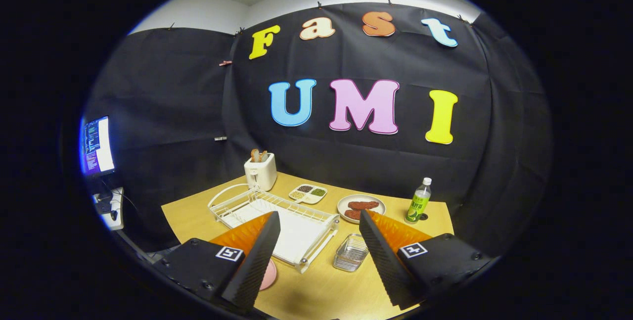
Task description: Take the plate from the dish rack, then take the spoon from the basket and place it into the plate.
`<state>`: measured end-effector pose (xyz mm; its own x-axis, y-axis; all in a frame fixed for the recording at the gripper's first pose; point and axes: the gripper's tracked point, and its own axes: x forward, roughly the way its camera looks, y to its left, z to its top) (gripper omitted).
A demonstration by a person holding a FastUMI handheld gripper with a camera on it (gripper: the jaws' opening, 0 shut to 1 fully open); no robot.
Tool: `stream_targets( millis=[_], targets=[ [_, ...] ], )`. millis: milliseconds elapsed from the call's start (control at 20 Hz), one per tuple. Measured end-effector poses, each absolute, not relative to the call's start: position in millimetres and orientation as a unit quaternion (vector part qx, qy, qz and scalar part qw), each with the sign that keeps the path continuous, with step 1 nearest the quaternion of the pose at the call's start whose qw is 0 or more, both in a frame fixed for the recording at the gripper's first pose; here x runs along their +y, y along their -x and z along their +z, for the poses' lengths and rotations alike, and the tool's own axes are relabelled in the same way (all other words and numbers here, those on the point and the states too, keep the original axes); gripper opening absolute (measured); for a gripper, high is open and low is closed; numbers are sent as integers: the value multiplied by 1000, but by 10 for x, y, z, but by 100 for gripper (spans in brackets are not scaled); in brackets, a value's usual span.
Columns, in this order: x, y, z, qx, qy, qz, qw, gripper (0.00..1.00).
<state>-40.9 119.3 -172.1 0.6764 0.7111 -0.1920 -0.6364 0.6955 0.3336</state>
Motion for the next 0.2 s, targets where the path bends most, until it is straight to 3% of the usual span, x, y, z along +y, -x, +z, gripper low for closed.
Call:
stream_targets(
  millis=[200],
  targets=[
    [1017, 360, -1810, 156, -125, 374, 906, 98]
  ],
)
